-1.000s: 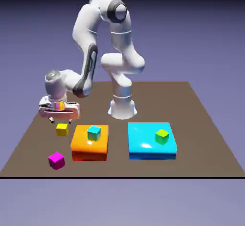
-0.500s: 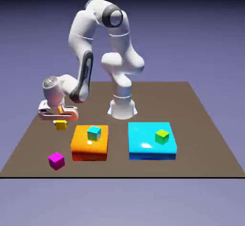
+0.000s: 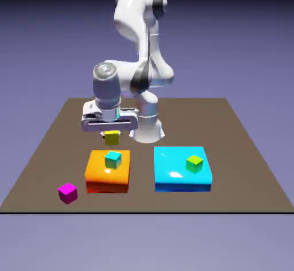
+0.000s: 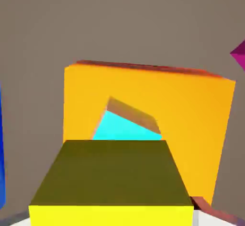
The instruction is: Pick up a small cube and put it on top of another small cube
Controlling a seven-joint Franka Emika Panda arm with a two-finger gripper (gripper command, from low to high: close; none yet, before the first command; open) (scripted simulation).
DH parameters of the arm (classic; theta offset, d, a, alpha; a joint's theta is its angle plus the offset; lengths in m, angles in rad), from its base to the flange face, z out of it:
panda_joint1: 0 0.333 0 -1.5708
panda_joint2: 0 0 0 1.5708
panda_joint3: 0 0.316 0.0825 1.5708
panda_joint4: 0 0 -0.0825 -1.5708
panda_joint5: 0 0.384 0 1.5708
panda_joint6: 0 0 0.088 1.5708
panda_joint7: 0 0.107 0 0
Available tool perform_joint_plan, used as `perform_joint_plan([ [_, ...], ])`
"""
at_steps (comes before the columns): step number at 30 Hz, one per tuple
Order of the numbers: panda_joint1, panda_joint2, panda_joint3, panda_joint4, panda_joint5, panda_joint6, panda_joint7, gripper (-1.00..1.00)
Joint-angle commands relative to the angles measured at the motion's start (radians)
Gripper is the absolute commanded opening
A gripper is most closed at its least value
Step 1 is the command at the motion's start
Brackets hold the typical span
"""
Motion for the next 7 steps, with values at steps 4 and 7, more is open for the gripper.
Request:
perform_joint_plan([
  [4,-0.008,0.079,-0.006,-0.075,0.012,0.152,-0.012,-1.0],
  [7,-0.006,0.057,-0.004,-0.054,0.007,0.109,-0.008,1.0],
])
